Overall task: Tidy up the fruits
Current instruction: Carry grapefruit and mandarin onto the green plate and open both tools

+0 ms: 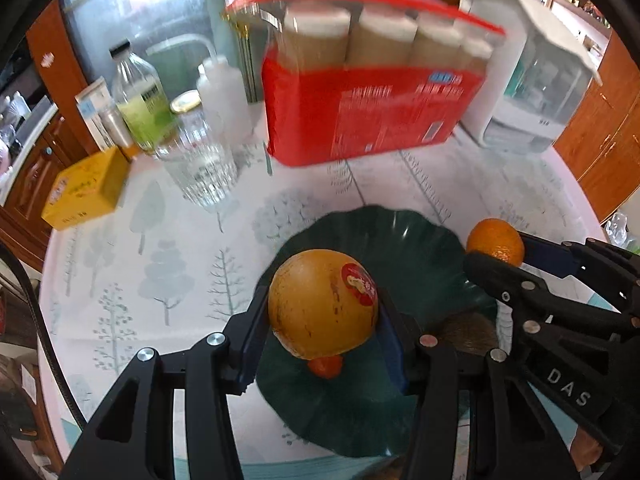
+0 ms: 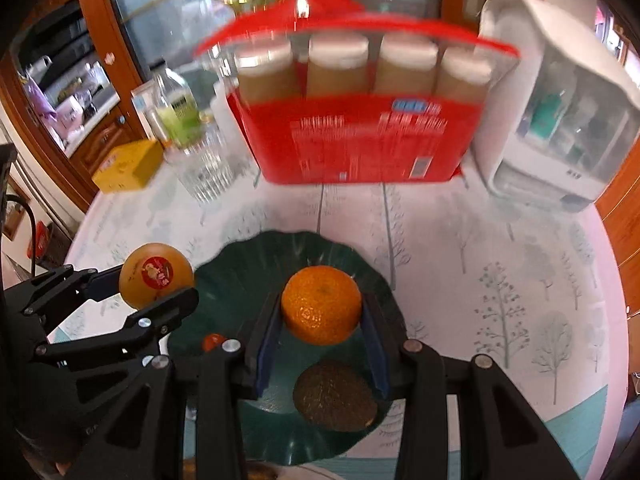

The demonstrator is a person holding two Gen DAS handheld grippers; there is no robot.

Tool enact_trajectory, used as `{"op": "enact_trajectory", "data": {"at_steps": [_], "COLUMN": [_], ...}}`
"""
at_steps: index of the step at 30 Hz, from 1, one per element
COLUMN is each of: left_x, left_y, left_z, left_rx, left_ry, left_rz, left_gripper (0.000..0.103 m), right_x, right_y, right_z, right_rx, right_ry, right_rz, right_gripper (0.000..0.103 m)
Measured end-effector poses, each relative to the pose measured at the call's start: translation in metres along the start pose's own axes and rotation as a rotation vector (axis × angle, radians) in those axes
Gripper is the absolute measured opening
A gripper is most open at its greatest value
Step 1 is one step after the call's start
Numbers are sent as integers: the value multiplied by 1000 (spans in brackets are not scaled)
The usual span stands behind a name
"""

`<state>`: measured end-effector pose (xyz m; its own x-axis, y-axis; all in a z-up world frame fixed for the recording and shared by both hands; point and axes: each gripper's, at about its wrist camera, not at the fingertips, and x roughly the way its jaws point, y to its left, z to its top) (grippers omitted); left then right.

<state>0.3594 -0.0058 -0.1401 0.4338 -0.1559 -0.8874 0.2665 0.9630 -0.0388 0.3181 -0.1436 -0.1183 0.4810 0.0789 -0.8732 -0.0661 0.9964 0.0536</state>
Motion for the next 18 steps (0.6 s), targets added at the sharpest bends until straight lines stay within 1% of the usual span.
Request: {"op": "enact_trajectory", "data": {"at_steps": [7,12,14,15,16,17,18], "left_x": [43,57,57,56,55,52,50], "left_y": [9,14,14,14,15,16,19], "left_z": [-5,-6,-6,-6,-6,-6,-5], "left_rx": [-9,-2,3,3,-2,-9,-23], "left_ry": [43,49,34,23,12,1,-12], "left_rz": [9,21,34,33,45,59,74], "left_gripper": [49,50,52,56,63,68,77], "right_x": [39,52,54,54,54,53,52], "right_y": [5,11,13,13,12,11,9], "right_z": [-5,-9,-10,-11,-11,-11,-11], "right_rx": [-34,-81,-101,-107,-113,-115,-111], "right_ry": [54,62,58,53,41,35,28], "right_rz": [-6,-22,-38,-56,-67,-69,-64], "right_gripper": [40,40,41,41,42,43,43]}}
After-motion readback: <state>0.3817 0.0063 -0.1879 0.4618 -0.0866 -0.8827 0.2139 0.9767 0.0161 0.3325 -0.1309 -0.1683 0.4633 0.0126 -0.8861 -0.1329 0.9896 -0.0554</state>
